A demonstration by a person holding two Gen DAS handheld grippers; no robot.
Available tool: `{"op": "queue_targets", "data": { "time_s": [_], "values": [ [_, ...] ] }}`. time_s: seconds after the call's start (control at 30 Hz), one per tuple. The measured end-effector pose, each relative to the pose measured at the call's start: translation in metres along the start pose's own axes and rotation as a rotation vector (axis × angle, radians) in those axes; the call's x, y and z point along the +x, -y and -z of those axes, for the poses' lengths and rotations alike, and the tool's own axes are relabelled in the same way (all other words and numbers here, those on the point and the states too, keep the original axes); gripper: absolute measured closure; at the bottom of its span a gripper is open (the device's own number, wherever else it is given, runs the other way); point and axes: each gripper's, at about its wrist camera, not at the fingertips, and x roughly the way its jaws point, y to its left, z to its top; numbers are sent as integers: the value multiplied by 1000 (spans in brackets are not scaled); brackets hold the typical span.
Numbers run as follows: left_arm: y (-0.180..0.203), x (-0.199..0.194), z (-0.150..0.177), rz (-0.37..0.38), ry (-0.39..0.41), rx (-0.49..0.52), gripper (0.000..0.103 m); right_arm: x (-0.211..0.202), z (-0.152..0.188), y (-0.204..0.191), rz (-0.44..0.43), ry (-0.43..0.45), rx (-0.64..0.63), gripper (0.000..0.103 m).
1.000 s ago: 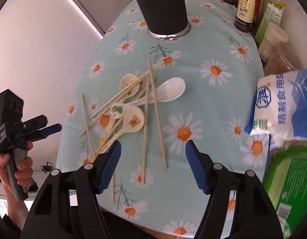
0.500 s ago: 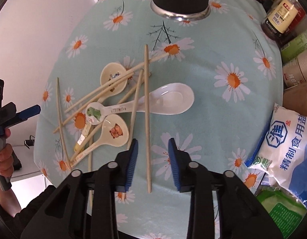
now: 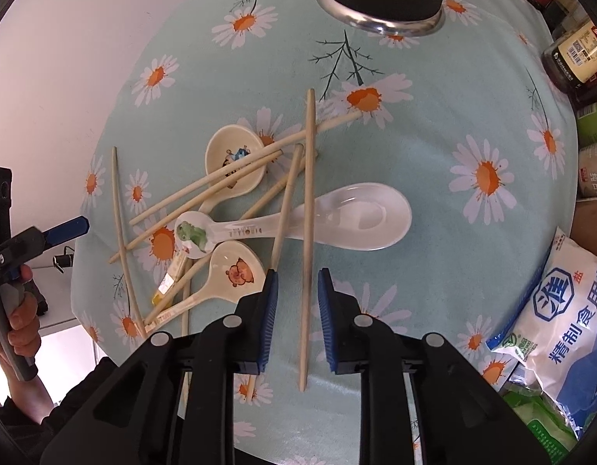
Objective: Organize utensils
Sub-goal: 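Lower the right tool onto the pile and close on a wooden chopstick, then lower the left tool and close on a second wooden chopstick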
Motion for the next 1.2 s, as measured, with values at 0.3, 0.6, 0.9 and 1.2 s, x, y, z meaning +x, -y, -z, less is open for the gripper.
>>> {"op": "queue_targets", "data": {
  "time_s": [0.3, 0.6, 0.9, 1.2],
  "values": [
    [2, 2, 4, -25, -3, 5, 8, 6, -2, -4, -7, 2, -18, 97],
    [10, 13, -1, -41, -28, 7, 8, -10, 8, 6, -49, 50, -6, 97],
    [14, 26, -7, -88, -75, -57, 29, -57, 25, 13, -171, 201, 21, 97],
    [14, 40, -5, -209, -71, -137, 65, -86, 43, 13, -262, 288, 11, 97]
  ]
}}
